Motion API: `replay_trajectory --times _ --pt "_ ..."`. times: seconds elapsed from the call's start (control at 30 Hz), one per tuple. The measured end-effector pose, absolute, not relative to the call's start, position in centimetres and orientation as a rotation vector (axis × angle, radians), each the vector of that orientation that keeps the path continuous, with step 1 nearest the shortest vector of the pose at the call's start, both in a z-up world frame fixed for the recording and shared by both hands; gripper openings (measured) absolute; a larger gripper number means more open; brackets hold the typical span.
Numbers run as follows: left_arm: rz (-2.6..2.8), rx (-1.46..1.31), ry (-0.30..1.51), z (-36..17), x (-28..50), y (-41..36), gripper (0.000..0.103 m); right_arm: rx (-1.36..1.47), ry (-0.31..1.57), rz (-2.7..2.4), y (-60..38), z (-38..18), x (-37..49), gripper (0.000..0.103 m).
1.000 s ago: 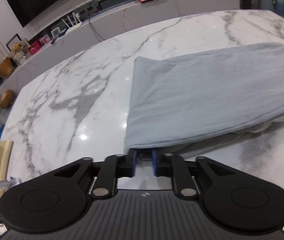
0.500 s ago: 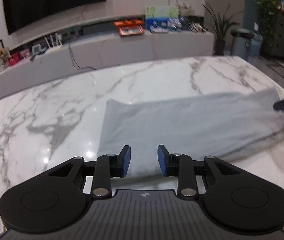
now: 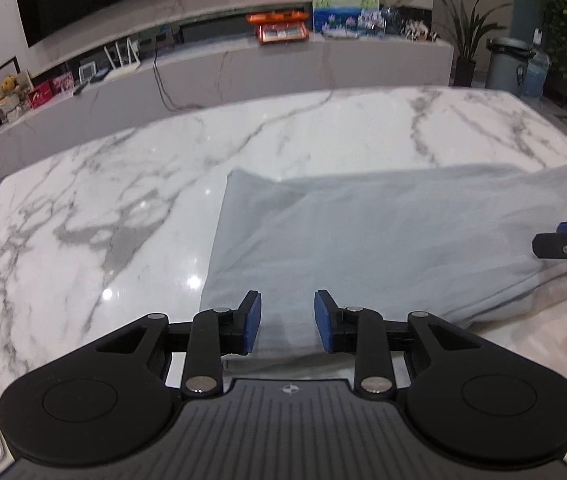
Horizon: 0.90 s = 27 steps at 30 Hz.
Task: Fold clothes
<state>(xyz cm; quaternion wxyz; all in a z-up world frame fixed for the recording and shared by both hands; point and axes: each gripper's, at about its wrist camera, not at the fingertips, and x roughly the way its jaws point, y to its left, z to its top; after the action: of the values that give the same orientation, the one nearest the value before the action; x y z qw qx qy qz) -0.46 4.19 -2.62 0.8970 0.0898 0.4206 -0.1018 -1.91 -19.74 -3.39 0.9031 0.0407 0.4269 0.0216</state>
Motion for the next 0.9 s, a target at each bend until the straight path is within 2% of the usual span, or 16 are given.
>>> replay_trajectory --times 0.17,0.33,0.47,0.9 --pt "-0.207 0.203 0.908 -3.4 -0.4 4.2 0.029 0.075 0.918 0.046 -19.8 -4.4 -1.8 0.040" --pt "-0.187 0.196 0.903 -3.1 -0.5 4.4 0.033 0.044 0.928 0.052 -19.6 -5.0 -2.0 0.042" --pt "-0.104 0.129 0.871 -2.4 -0.2 6.1 0.040 0.060 0.899 0.051 -19.9 -4.6 -2.3 0.042" --pt "0.038 -0.061 0.925 -2.5 1.8 11.5 0.047 0.010 0.811 0.108 -18.6 -3.7 -2.8 0.042"
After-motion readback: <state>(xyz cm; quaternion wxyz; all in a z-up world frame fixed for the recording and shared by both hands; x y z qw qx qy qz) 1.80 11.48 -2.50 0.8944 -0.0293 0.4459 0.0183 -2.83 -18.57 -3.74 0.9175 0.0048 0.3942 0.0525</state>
